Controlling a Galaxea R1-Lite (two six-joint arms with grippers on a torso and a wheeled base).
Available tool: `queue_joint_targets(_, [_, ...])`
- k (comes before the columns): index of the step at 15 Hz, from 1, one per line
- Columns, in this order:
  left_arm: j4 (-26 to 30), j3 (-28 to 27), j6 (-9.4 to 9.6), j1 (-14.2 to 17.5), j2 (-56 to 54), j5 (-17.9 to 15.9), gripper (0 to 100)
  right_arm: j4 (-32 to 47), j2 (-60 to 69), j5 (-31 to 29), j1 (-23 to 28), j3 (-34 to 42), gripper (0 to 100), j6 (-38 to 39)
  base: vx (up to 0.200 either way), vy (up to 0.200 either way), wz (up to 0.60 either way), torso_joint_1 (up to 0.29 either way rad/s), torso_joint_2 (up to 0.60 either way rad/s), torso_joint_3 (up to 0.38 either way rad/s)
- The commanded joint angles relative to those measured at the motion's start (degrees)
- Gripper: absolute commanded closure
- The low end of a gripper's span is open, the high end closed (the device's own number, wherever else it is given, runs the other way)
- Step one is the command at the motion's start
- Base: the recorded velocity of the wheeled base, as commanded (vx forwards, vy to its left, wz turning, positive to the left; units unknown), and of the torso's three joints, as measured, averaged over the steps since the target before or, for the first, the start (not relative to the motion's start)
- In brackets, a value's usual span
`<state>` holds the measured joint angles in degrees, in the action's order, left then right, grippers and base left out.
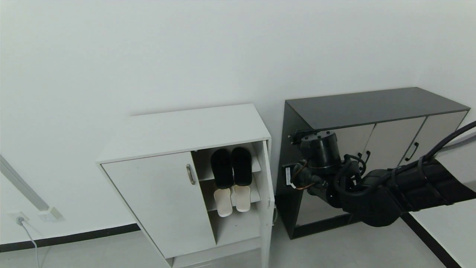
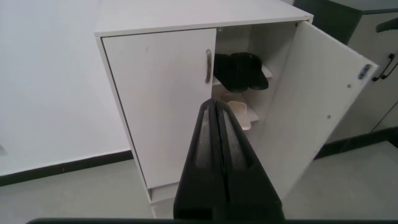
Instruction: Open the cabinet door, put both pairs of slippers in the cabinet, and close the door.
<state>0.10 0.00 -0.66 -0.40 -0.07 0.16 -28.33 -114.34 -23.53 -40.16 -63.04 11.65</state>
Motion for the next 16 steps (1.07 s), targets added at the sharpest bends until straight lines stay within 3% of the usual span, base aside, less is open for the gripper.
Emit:
queue_joint_targets(1, [-0.01,0.00,-0.04,-0.04,0.07,0.02,100,-1.11,2.01,0.15,-0.45,1.95,100,-0.93,0.000,0.000,0.00,0.000,0.00,0.000])
queue_joint_targets(11, [-0.01,0.00,-0.04,-0.04,0.07,0.02,100,-2.61,1.75,0.41,-1.24,3.01,100,-0.93,0.000,0.000,0.00,0.000,0.00,0.000])
queue_joint_targets(16, [-0.01,0.00,-0.04,0.05,0.07,0.02,100,-2.87,1.40,0.50,-1.77,3.71,100,-1.02,0.000,0.000,0.60,0.003,0.00,0.004])
